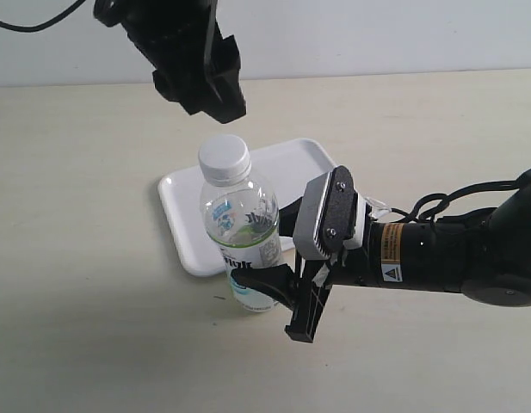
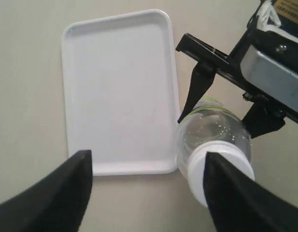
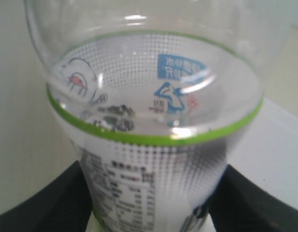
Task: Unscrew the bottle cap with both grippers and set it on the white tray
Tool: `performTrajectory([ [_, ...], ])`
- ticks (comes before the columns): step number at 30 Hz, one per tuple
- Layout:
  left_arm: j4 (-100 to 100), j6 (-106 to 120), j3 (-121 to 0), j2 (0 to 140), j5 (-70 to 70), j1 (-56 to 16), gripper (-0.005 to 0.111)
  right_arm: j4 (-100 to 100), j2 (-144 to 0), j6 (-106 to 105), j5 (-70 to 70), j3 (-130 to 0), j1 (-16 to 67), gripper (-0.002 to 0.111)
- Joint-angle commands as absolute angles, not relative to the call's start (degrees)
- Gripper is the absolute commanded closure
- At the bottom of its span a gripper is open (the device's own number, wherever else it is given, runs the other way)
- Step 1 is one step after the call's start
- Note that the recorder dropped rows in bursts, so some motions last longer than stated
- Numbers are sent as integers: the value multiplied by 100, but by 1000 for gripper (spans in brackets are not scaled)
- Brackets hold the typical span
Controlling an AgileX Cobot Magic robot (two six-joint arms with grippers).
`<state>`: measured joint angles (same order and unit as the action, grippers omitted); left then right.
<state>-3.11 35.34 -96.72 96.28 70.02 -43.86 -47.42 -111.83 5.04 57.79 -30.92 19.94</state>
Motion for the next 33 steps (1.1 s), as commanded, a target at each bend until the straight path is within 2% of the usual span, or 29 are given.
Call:
performTrajectory([
  [1,-302,3780,-9622,9295,6996,-4403,40,-4769,-11196,408,5556,-3084,2002,108],
  [10,-42,4375,-8919,8908,6996,-4403,40,-4769,-11196,408,5556,-3084,2002,108],
  [33,-945,4603,-8724,9138,6996,-4403,40,-4769,-11196,408,5556,-3084,2002,108],
])
